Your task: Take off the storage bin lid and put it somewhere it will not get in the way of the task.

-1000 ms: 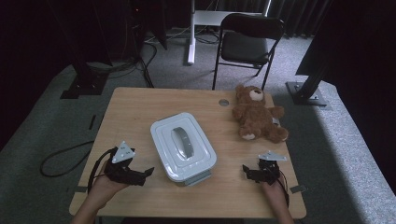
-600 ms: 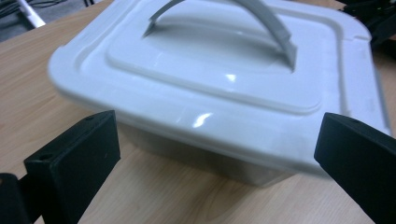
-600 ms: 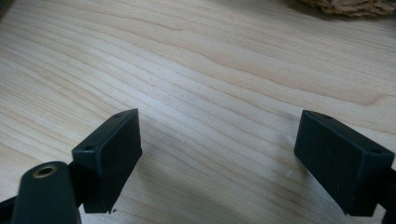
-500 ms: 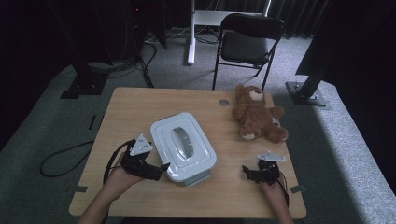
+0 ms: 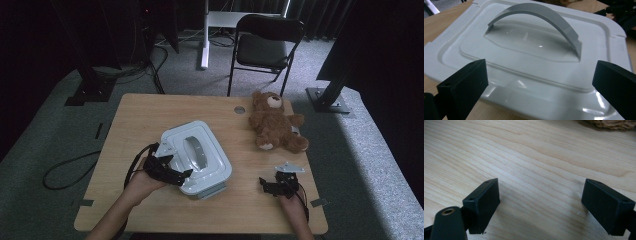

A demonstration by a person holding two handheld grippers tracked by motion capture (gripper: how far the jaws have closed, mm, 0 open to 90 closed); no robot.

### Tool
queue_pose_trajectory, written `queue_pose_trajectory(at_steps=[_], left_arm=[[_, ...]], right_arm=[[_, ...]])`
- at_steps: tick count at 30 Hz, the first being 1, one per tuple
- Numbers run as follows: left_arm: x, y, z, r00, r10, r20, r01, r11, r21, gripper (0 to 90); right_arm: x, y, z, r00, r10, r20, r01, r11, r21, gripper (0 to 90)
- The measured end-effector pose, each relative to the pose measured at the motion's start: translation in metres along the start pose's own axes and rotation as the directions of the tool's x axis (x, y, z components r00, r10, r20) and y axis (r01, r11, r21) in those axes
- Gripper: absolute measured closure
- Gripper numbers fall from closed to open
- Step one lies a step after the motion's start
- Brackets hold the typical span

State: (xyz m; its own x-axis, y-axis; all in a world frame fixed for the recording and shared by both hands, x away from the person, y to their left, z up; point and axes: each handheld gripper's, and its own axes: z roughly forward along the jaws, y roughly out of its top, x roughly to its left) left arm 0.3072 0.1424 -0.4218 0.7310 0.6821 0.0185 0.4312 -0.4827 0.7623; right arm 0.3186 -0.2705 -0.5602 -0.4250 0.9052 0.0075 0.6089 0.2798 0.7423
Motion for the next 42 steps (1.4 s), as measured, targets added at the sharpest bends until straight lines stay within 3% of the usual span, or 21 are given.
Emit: queue_pose_trajectory(at_steps=[14, 20, 25, 29, 33, 36, 39, 40, 42], left_arm=[[-0.008, 0.014, 0.024, 0.9993, 0.001, 0.038, -0.002, 0.9999, 0.012, 0.9], [-0.010, 0.021, 0.032, 0.9976, -0.026, 0.065, 0.026, 0.9997, 0.002, 0.9], [-0.009, 0.029, 0.037, 0.9965, -0.047, 0.069, 0.048, 0.9987, -0.014, 0.9], [-0.010, 0.034, 0.041, 0.9975, -0.039, 0.058, 0.040, 0.9992, -0.007, 1.0], [-0.011, 0.035, 0.045, 0.9978, -0.031, 0.059, 0.030, 0.9995, 0.008, 5.8], [-0.012, 0.033, 0.048, 0.9983, -0.028, 0.052, 0.028, 0.9995, 0.012, 15.5], [-0.011, 0.034, 0.046, 0.9980, -0.038, 0.050, 0.038, 0.9993, 0.005, 17.5], [-0.011, 0.034, 0.046, 0.9971, -0.046, 0.061, 0.046, 0.9989, 0.002, 27.0], [-0.012, 0.035, 0.046, 0.9980, -0.038, 0.050, 0.038, 0.9993, 0.003, 28.3]], right_arm=[[0.000, 0.000, 0.000, 1.0000, -0.005, 0.004, 0.005, 1.000, 0.000, 14.1], [0.000, 0.000, 0.000, 1.0000, -0.005, 0.004, 0.005, 1.000, 0.000, 14.1], [0.000, 0.000, 0.000, 1.0000, -0.005, 0.004, 0.005, 1.000, 0.000, 14.1], [0.000, 0.000, 0.000, 1.0000, -0.006, 0.004, 0.006, 1.000, 0.000, 14.1], [0.000, 0.000, 0.000, 1.0000, -0.002, 0.008, 0.002, 1.000, 0.000, 14.2], [0.000, 0.000, 0.000, 1.0000, -0.002, 0.008, 0.002, 1.000, 0.001, 14.2], [0.000, 0.000, 0.000, 1.0000, -0.002, 0.008, 0.002, 1.000, 0.001, 14.2], [0.000, 0.000, 0.000, 1.0000, -0.002, 0.008, 0.002, 1.000, 0.001, 14.2], [0.000, 0.000, 0.000, 1.0000, -0.001, 0.009, 0.001, 1.000, 0.001, 14.2]])
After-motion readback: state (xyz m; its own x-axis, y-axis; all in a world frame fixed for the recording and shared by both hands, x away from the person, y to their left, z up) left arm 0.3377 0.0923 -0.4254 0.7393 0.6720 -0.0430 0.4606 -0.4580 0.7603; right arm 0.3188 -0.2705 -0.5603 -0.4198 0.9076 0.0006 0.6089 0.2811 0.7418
